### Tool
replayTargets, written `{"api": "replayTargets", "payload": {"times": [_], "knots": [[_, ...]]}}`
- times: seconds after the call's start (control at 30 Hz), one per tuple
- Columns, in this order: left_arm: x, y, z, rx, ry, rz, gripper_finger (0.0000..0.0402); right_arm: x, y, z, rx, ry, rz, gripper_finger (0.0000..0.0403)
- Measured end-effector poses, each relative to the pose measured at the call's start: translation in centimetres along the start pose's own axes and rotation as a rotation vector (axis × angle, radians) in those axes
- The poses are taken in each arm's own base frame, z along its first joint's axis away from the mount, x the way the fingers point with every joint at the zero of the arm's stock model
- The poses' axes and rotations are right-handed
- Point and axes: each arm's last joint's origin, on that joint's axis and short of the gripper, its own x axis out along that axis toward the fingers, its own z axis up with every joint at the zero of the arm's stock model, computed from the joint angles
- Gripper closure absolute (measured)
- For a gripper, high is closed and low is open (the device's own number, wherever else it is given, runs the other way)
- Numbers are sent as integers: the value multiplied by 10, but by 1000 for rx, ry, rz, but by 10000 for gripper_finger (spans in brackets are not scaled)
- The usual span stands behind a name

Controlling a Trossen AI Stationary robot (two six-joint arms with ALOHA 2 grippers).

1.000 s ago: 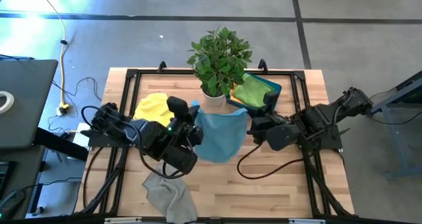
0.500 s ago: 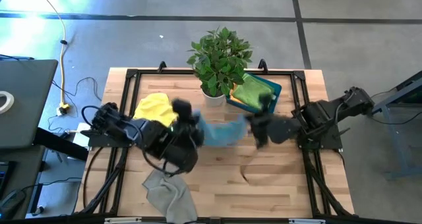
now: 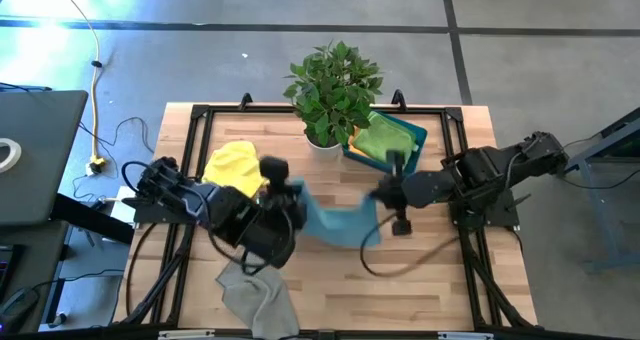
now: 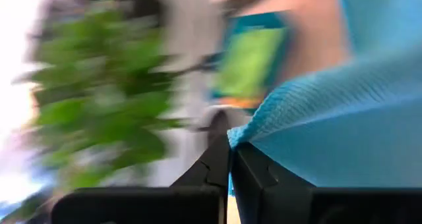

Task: Fold microfiber towels
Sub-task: Fold the blue towel

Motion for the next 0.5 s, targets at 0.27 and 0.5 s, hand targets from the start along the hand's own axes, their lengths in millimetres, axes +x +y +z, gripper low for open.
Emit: {"api": "replayTargets", "payload": {"times": [0.27,0.5], "knots": [[20,18,-2,-4,52,168,401,2,-20,-14,-36,141,-289,402],[48,39,-7,-92,130,215,401,5,-40,-21,-36,219,-444,402]]}}
